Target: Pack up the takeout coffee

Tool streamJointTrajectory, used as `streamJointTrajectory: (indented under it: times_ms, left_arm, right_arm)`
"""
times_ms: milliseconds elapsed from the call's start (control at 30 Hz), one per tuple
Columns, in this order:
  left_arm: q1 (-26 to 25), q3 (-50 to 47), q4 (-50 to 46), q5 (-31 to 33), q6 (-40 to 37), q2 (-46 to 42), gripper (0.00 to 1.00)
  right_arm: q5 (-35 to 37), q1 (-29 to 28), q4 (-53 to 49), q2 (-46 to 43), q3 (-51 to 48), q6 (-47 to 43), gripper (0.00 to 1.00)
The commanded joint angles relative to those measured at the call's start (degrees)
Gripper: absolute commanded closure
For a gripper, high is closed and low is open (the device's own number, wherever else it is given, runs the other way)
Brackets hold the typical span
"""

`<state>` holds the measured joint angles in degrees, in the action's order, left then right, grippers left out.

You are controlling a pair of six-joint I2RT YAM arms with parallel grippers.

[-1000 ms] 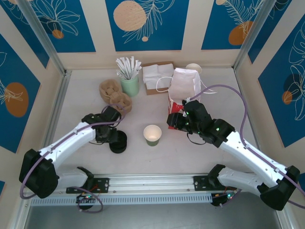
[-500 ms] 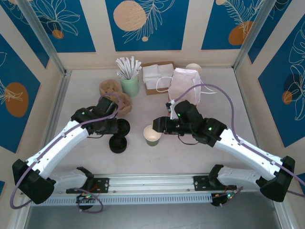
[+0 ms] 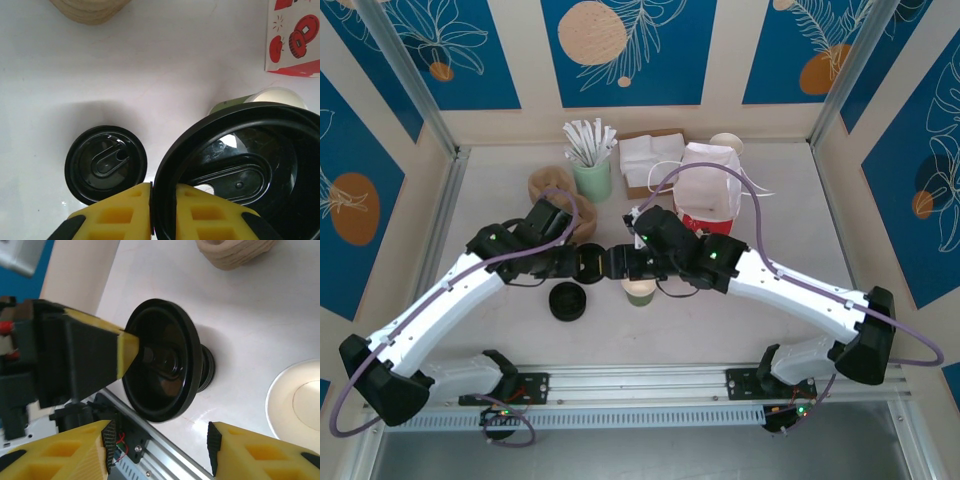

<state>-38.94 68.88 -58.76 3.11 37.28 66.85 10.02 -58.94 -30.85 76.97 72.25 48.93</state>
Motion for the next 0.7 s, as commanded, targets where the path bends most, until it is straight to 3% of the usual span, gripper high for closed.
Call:
streamJointTrajectory:
  times_ms: [0, 467, 667]
  left_arm:
    - [-0.90, 1.11, 0.76, -1.18, 1.57, -1.92, 0.84]
    - [-1.00, 0.75, 0.75, -2.05, 1.30, -3.07, 0.84]
    - [-0.97, 0.82, 1.10, -2.23, 1.42, -3.65, 0.84]
  right_arm:
    - [3.24, -0.37, -2.57, 0.89, 2.24, -0.43, 0.46]
    - [0.70, -0.14, -1.13, 5.10, 5.35, 0.64, 0.48]
    - [-0.12, 0.64, -1.26, 6.22, 5.79, 1.08, 0.54]
